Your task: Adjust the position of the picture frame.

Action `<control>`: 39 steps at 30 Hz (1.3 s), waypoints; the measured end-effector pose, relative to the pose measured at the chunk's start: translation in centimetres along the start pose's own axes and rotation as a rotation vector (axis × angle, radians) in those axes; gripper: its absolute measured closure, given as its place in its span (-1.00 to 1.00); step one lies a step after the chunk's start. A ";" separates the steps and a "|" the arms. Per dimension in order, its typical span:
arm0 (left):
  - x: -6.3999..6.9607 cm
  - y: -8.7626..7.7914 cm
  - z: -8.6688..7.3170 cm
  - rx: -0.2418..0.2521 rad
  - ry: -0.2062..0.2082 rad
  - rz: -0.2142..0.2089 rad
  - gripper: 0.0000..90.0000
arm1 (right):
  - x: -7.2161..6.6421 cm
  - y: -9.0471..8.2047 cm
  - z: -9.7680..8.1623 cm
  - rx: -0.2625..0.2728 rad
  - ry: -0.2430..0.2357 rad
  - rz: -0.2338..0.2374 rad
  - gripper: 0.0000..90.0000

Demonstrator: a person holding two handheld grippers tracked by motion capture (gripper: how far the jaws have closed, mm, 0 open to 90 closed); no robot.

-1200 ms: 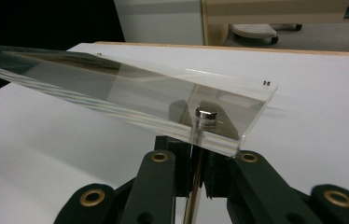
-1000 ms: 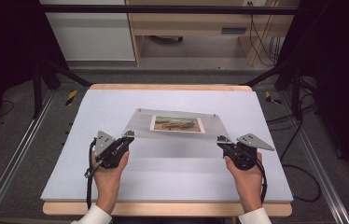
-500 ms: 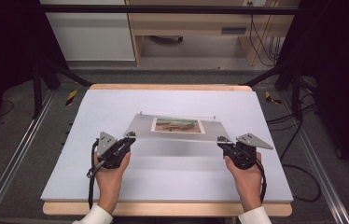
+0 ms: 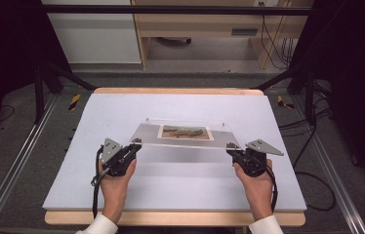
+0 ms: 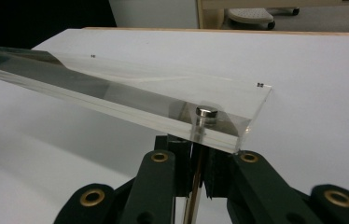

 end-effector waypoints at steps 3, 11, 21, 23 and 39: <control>0.0 0.1 -0.1 -0.003 -0.001 -0.001 0.85 | 0.0 0.0 0.0 -0.001 0.000 0.000 0.85; -0.1 0.1 -0.4 -0.007 -0.006 0.002 0.85 | -0.1 0.1 -0.1 0.001 -0.001 0.003 0.85; -0.2 0.1 -1.0 -0.025 -0.009 -0.003 0.85 | -0.2 0.2 -0.5 -0.004 -0.013 0.007 0.85; -0.2 0.1 -1.0 -0.031 -0.006 -0.006 0.85 | -0.2 0.1 -0.6 -0.008 -0.017 0.010 0.85; 0.1 -0.1 -2.2 -0.075 0.000 -0.006 0.85 | -0.1 0.2 -1.8 -0.032 -0.003 0.029 0.87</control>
Point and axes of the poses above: each handheld gripper's, and its own axes: y roughly forward along the jaws, z roughly out of its top, x roughly to its right, the point moved 5 cm from there along y, roughly forward along the jaws, and after that the axes turned 8 degrees about -x, right-handed, at the moved point
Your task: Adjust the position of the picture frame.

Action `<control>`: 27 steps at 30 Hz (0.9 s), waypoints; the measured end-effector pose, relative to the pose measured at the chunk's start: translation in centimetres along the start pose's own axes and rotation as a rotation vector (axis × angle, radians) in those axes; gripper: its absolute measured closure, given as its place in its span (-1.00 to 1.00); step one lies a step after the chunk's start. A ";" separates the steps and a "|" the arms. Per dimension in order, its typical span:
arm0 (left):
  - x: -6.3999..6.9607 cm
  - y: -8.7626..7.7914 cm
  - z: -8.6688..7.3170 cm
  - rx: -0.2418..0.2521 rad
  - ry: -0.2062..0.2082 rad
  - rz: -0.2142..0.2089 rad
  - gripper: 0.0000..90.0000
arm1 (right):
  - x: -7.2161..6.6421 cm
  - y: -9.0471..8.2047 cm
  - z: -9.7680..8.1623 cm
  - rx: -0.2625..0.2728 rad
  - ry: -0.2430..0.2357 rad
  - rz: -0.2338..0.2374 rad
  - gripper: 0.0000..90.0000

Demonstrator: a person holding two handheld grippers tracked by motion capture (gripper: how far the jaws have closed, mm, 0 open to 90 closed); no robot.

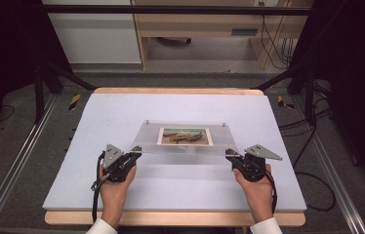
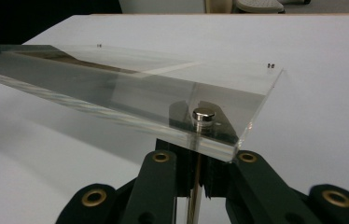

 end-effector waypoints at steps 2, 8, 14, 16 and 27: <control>0.1 0.0 -0.1 -0.003 0.002 0.000 0.85 | 0.0 0.0 -0.1 -0.002 0.000 0.001 0.87; 0.1 0.1 -1.0 -0.045 0.025 0.001 0.86 | 0.0 0.2 -0.9 -0.031 -0.013 -0.002 0.88; 0.1 0.2 -1.4 -0.075 0.034 -0.010 0.86 | 0.0 0.3 -1.3 -0.056 -0.022 0.006 0.88; 0.1 0.2 -1.5 -0.083 0.035 -0.010 0.86 | 0.0 0.4 -1.5 -0.061 -0.025 0.006 0.88; 0.3 0.4 -2.2 -0.113 0.047 0.003 0.85 | 0.0 0.6 -2.1 -0.086 -0.020 0.003 0.88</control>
Point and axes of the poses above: each handheld gripper's, and its own axes: y roughly forward along the jaws, z roughly out of its top, x roughly to its right, the point moved 5 cm from there along y, roughly forward along the jaws, and after that the axes turned 8 degrees about -x, right-handed, at the moved point
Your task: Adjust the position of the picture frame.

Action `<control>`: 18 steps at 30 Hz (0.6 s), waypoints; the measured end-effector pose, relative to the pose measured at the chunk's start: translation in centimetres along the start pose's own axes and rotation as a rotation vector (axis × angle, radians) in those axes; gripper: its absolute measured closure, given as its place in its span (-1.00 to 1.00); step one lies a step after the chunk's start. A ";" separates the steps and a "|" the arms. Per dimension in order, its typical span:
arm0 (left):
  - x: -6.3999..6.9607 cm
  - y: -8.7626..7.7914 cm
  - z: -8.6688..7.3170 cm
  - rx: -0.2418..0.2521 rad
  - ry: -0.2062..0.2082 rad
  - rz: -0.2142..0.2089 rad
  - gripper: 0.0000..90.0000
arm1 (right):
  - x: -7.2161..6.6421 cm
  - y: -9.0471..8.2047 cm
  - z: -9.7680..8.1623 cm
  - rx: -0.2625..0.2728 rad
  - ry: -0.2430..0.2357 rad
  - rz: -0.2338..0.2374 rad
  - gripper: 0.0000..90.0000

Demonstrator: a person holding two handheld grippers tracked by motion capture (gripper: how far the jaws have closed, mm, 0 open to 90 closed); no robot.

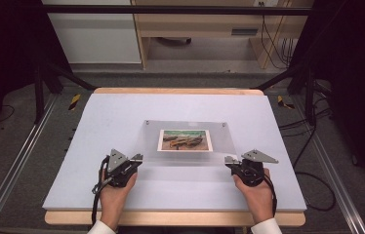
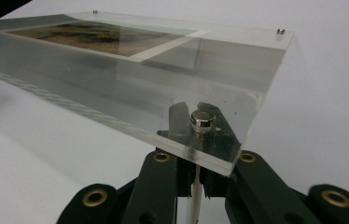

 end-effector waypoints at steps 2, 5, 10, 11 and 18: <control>0.1 0.2 -0.3 -0.009 -0.008 0.002 0.85 | 0.0 0.1 -0.2 -0.008 -0.002 -0.001 0.88; 0.2 0.3 -0.6 -0.020 -0.009 0.000 0.85 | 0.1 0.3 -0.5 -0.025 -0.001 -0.011 0.88; 0.2 0.5 -0.7 -0.030 -0.002 0.000 0.85 | 0.2 0.5 -0.7 -0.034 0.005 -0.012 0.87; 0.2 0.5 -0.7 -0.030 -0.002 0.000 0.85 | 0.2 0.5 -0.7 -0.034 0.005 -0.012 0.87; 0.3 0.7 -1.1 -0.052 0.002 0.000 0.85 | 0.3 0.8 -1.0 -0.060 0.002 -0.024 0.87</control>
Point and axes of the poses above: each handheld gripper's, and its own axes: y roughly forward along the jaws, z roughly out of its top, x roughly to its right, the point moved 5 cm from there along y, roughly forward along the jaws, and after that the axes turned 8 degrees about -x, right-handed, at the moved point
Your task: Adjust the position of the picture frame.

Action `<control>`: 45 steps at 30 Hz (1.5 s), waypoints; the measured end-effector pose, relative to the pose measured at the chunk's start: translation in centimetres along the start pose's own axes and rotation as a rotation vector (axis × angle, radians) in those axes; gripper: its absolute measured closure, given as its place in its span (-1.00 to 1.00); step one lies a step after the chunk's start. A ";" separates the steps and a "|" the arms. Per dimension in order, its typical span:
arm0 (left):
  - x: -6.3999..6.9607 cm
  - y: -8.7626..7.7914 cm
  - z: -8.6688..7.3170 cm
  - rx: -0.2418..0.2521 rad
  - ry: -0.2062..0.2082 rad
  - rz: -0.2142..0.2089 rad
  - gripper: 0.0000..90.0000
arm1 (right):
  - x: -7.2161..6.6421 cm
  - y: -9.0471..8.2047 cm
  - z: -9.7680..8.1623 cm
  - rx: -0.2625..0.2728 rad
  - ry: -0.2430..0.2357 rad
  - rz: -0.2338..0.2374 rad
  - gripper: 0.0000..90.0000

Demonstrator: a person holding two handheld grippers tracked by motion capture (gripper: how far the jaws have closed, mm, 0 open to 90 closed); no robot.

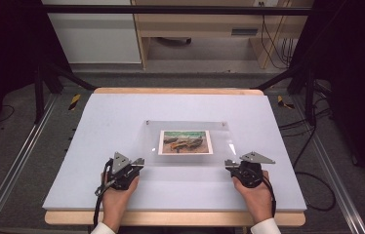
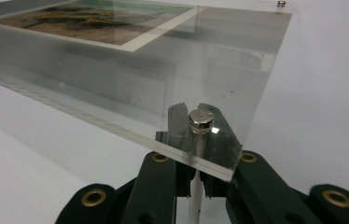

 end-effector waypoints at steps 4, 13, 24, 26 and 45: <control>0.0 0.1 -0.1 -0.007 -0.003 -0.002 0.85 | 0.0 0.1 -0.1 -0.009 -0.004 0.000 0.87; 0.0 0.3 -0.4 -0.016 -0.005 0.006 0.85 | 0.0 0.4 -0.4 -0.029 -0.006 -0.006 0.87; 0.0 0.3 -0.5 -0.022 -0.006 0.009 0.85 | -0.1 0.5 -0.5 -0.042 -0.005 -0.003 0.87; 0.0 0.3 -0.5 -0.021 -0.006 0.013 0.86 | -0.1 0.5 -0.6 -0.043 -0.006 -0.003 0.87; 0.2 0.3 -0.6 -0.023 0.004 -0.005 0.68 | -0.2 0.5 -0.6 -0.053 -0.006 0.006 0.67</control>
Point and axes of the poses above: each handheld gripper's, and its own axes: y roughly forward along the jaws, z roughly out of its top, x roughly to its right, the point moved 5 cm from there along y, roughly forward along the jaws, and after that the axes turned 8 degrees about -x, right-handed, at the moved point
